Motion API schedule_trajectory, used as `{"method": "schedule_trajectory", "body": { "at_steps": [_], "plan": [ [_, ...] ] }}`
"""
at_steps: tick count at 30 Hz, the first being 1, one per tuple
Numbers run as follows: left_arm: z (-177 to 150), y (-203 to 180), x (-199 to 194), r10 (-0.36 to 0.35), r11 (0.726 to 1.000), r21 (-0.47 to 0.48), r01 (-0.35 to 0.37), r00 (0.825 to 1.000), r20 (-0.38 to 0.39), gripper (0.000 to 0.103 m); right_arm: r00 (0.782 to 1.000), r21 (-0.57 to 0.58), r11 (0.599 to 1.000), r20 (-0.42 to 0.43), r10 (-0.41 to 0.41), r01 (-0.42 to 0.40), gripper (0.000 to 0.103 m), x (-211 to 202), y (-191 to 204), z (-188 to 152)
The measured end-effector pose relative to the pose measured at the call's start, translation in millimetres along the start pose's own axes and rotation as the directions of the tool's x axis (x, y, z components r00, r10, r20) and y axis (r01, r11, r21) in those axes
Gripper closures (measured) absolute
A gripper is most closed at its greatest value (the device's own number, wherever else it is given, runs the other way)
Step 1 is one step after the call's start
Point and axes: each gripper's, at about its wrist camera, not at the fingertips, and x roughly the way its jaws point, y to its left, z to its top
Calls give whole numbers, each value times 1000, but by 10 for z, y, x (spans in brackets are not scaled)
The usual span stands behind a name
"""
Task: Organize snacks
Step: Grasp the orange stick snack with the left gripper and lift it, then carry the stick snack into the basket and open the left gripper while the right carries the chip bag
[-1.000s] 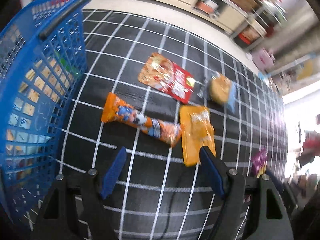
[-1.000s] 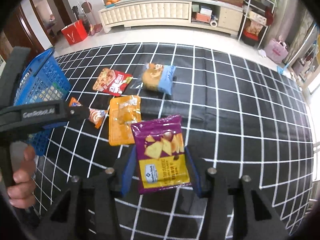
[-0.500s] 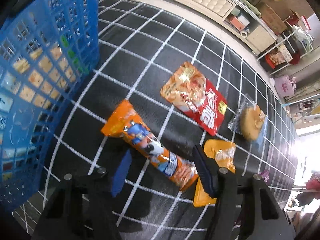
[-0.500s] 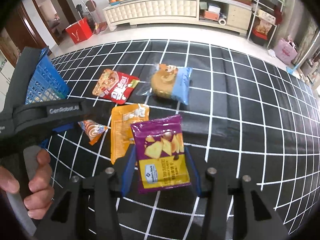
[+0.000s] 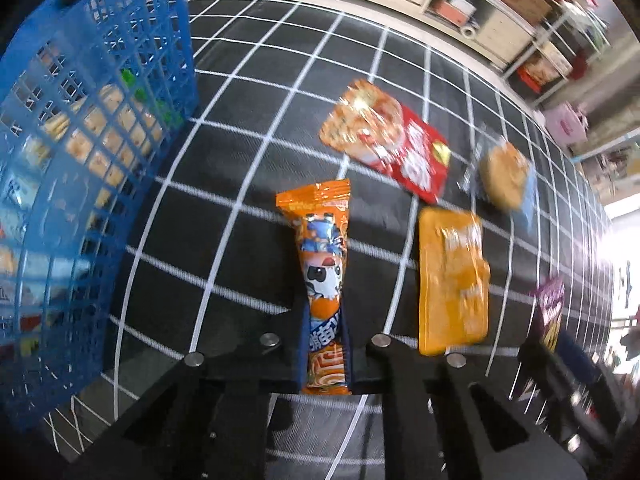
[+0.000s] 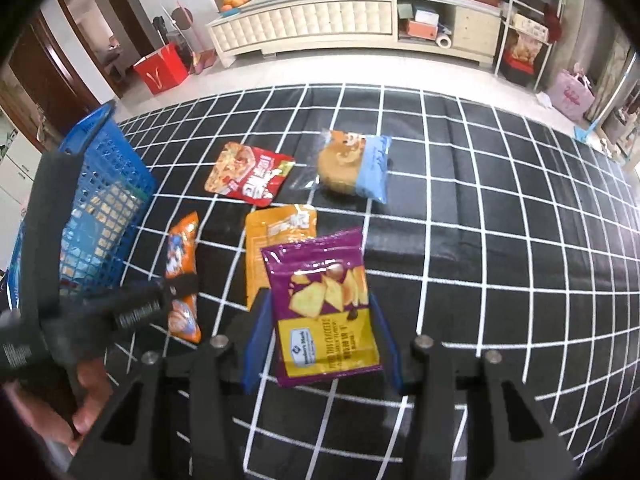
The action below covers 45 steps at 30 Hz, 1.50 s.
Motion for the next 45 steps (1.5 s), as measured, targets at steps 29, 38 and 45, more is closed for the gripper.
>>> {"method": "schedule_trajectory", "body": {
  "at_steps": [29,38,45],
  "plan": [
    [-648,801,-2251,-231,951,266,160,936,266,92,975,-150,988,223,-1,36,50,-1455,1531,-81],
    [-425,1440,-2538,-224,949,281,141,930,292,92,975,-187,982,217,55,-14,50,-1309,1986,109],
    [-95,1825,-2499,-203,951,287,119,936,286,91,979,-210,977,190,77,-36,50,-1052,2272,241]
  ]
}}
